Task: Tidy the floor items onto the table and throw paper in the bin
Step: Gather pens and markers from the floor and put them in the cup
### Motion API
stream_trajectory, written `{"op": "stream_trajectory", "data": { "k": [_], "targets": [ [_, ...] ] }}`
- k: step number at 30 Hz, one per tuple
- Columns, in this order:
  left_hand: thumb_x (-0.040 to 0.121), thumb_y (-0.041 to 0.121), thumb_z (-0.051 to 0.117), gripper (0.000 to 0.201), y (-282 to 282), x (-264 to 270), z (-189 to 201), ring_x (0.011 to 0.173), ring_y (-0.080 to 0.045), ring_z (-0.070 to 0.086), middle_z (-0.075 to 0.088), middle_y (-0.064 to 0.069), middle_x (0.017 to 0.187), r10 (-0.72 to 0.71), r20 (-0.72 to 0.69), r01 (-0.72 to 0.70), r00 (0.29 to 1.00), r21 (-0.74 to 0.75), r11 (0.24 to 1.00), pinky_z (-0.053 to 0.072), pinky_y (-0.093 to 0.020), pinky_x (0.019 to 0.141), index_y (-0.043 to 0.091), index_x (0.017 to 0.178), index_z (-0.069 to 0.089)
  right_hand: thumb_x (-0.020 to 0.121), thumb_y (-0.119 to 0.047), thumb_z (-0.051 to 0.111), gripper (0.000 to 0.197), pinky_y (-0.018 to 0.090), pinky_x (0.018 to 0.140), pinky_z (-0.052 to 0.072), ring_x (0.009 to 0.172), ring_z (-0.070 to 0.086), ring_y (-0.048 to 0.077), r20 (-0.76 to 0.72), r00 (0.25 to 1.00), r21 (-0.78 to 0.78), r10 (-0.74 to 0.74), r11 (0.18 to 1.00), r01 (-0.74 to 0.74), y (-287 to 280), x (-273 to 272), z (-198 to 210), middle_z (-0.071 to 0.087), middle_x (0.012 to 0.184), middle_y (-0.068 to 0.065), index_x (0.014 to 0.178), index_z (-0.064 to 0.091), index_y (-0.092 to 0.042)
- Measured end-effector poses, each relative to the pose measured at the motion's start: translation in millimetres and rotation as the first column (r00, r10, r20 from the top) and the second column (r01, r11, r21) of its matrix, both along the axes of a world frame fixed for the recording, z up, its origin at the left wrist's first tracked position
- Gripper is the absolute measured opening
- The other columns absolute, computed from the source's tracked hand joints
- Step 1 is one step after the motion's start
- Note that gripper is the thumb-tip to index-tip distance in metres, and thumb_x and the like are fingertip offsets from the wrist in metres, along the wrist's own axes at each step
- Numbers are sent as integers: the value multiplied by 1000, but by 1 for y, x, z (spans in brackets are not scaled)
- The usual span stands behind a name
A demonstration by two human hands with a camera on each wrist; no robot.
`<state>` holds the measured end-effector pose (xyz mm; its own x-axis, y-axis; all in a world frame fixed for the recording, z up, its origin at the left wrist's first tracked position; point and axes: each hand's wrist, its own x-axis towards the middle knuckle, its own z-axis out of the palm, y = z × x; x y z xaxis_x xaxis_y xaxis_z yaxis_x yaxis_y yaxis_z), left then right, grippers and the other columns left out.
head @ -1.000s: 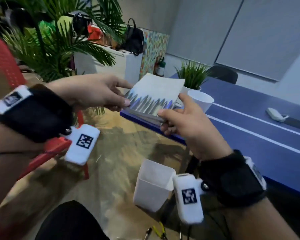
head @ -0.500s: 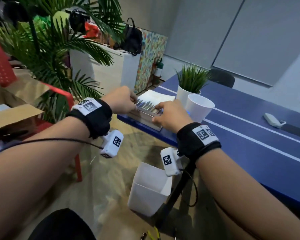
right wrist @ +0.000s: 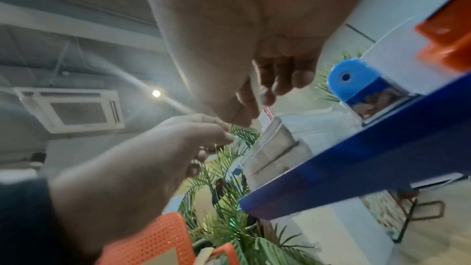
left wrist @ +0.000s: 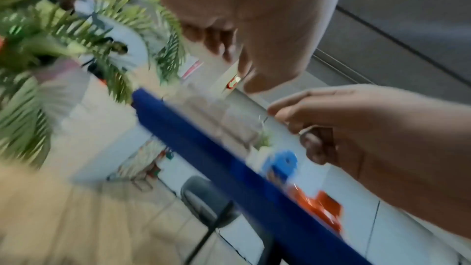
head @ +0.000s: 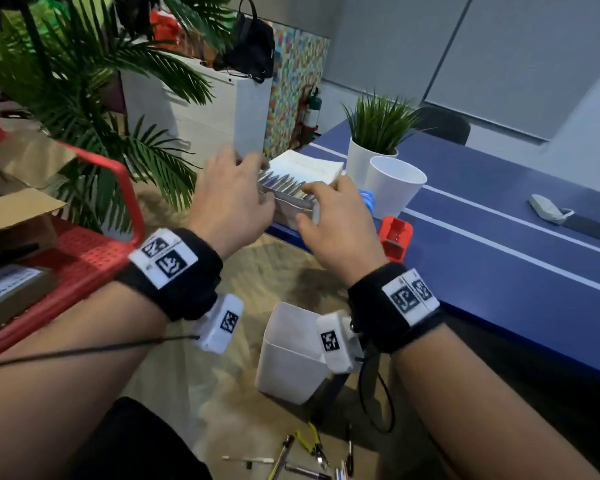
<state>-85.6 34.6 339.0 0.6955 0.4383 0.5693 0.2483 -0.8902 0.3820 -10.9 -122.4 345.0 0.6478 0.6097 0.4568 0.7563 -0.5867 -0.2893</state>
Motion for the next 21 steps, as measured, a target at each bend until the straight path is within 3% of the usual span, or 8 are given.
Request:
{"op": "stream_trajectory", "data": {
  "k": [4, 7, 9, 11, 13, 15, 16, 21],
  "targets": [
    [75, 21, 62, 23, -49, -39, -60, 79, -18, 47, 47, 1, 88, -126, 320, 185, 939, -161, 970, 37, -29, 71, 15, 97, 57, 91, -23, 67, 11, 24, 71, 50, 73, 65, 7, -229, 961, 88, 157, 986, -140, -51, -42, -30, 70, 76, -7, 97, 76, -24],
    [72, 21, 63, 11, -69, -49, -119, 68, -20, 50, 50, 2, 71, -182, 189, 237, 965, -330, 914, 42, -37, 62, 19, 80, 57, 92, -32, 69, 9, 24, 69, 54, 76, 67, 4, -560, 818, -198, 129, 938, -284, -93, -46, -77, 74, 81, -6, 98, 76, -31],
    [72, 32, 60, 11, -75, -39, -158, 68, -20, 56, 56, 4, 68, -245, -75, 192, 967, -421, 886, 48, -37, 61, 23, 77, 58, 92, -36, 70, 13, 29, 76, 57, 84, 68, 7, -687, 726, -383, 9, 845, -373, -113, -34, -128, 73, 90, -8, 103, 76, -32],
    [76, 40, 60, 18, -78, -22, -196, 76, -22, 60, 65, 2, 79, -381, -466, 136, 799, -477, 869, 50, -34, 64, 24, 84, 62, 90, -33, 71, 14, 35, 78, 56, 82, 68, 13, -769, 625, -476, -136, 774, -418, -129, -17, -191, 74, 89, -9, 99, 78, -26],
    [87, 38, 62, 21, -87, -7, -236, 75, -20, 59, 67, -1, 87, -522, -753, 76, 401, -540, 838, 44, -27, 60, 20, 98, 66, 87, -30, 72, 17, 36, 71, 55, 72, 65, 18, -811, 521, -516, -267, 745, -422, -145, -1, -255, 72, 80, -2, 96, 80, -17],
    [96, 32, 63, 19, -97, 5, -279, 66, -18, 58, 68, -2, 82, -588, -804, -37, 90, -593, 805, 41, -22, 51, 13, 99, 66, 87, -32, 73, 25, 37, 67, 53, 69, 62, 22, -819, 432, -549, -377, 733, -402, -158, 16, -307, 70, 79, 4, 99, 80, -11],
    [98, 30, 63, 18, -103, 9, -302, 64, -17, 58, 68, -3, 79, -597, -801, -87, 48, -599, 796, 41, -23, 49, 13, 93, 66, 89, -31, 73, 27, 36, 67, 51, 70, 60, 23, -820, 386, -561, -423, 728, -394, -165, 22, -331, 70, 80, 5, 102, 79, -8],
    [92, 30, 68, 25, -108, 23, -421, 64, -21, 61, 70, -4, 73, -533, -829, -200, 171, -559, 805, 49, -26, 61, 9, 77, 67, 93, -26, 70, 24, 40, 73, 44, 72, 59, 26, -812, 157, -583, -562, 769, -262, -188, 57, -433, 70, 84, 10, 100, 77, -4]
  ]
}}
